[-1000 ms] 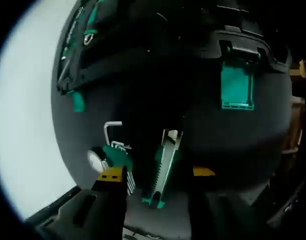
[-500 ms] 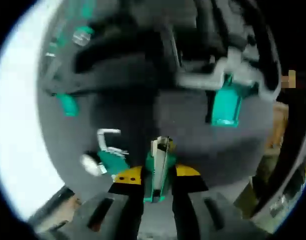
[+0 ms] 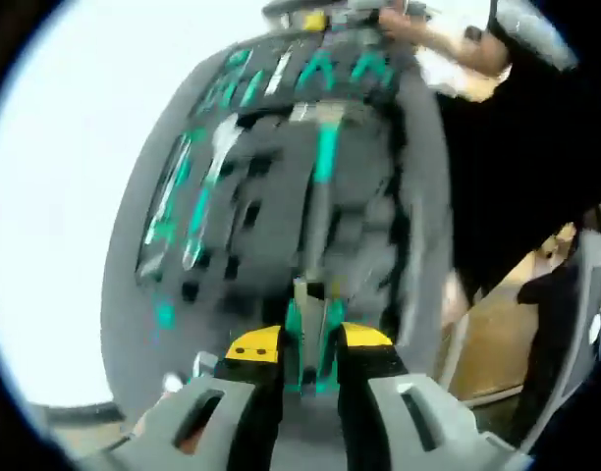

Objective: Pick up the tools and put them into their designated positions in the toolbox.

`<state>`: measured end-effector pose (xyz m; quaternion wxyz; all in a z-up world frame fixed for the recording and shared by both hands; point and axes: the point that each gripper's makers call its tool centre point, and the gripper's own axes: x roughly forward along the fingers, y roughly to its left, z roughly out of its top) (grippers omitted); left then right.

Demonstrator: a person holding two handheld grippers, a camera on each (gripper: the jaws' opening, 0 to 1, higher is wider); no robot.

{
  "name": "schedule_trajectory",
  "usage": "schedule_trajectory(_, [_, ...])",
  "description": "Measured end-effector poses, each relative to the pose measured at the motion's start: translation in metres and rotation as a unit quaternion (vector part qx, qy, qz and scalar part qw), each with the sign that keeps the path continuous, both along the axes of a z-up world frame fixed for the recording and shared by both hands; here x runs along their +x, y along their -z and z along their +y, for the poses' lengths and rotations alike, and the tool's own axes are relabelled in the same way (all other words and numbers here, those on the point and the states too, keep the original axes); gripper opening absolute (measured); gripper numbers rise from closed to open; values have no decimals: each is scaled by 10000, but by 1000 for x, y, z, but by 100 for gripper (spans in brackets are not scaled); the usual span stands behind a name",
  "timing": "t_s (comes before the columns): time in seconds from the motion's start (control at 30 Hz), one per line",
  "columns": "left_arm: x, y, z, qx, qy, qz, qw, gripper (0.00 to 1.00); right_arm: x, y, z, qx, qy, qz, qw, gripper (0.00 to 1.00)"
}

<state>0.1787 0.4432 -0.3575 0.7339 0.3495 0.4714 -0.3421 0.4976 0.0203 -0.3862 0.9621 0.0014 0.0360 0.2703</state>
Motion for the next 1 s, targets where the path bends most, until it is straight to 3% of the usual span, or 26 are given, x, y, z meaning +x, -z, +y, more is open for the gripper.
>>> schedule_trajectory(0.1, [11, -3, -26, 178, 445, -70, 9988, 15, 0, 0, -1, 28, -3, 14, 10000, 12])
schedule_trajectory(0.27, [17, 18, -64, -98, 577, 152, 9982, 16, -1, 0, -2, 60, 7, 31, 10000, 12])
schedule_trajectory(0.4, [11, 48, -71, 10, 535, 418, 9977, 16, -1, 0, -1, 72, -15, 34, 10000, 12])
schedule_trajectory(0.43, [10, 51, -71, 17, 484, 454, 9978, 16, -1, 0, -1, 74, -20, 36, 10000, 12])
schedule_trajectory(0.47, [19, 50, -70, -40, 193, 203, 9996, 16, -1, 0, 0, 78, -37, 38, 10000, 12])
schedule_trajectory(0.5, [14, 43, -71, -129, 200, 379, 9990, 16, -1, 0, 0, 79, -44, 37, 10000, 12])
schedule_trajectory(0.53, [18, 38, -75, -373, 68, 133, 9992, 16, -1, 0, 0, 76, -53, 35, 10000, 12])
schedule_trajectory(0.6, [16, 36, -77, -453, 214, -80, 9987, 16, -2, 0, 1, 70, -71, 32, 9999, 12])
schedule_trajectory(0.67, [7, 28, -68, -371, 47, -135, 9992, 15, -2, 0, 2, 70, -87, 33, 9999, 12])
schedule_trajectory(0.77, [8, 4, -43, -598, -161, -711, 9955, 15, -3, 0, 4, 0, -147, -10, 9999, 12])
schedule_trajectory(0.83, [3, -14, -22, -432, -506, -1229, 9902, 13, -6, -8, 5, 19, -163, -163, 9997, 12])
schedule_trajectory(0.9, [-1, -22, -6, -240, -864, -1849, 9787, 9, -8, -30, 0, 214, -30, -550, 9983, 9])
schedule_trajectory(0.93, [-6, -22, 3, 6, -925, -2179, 9716, 8, -12, -39, -2, 226, 51, -677, 9974, 7])
schedule_trajectory(0.97, [-9, -19, 7, -20, -905, -2329, 9683, 7, -15, -48, -2, 216, 83, -859, 9960, 5])
schedule_trajectory(1.0, [-12, -17, 9, 144, -608, -2578, 9642, 1, -26, -61, 7, 55, -60, -1155, 9933, 2])
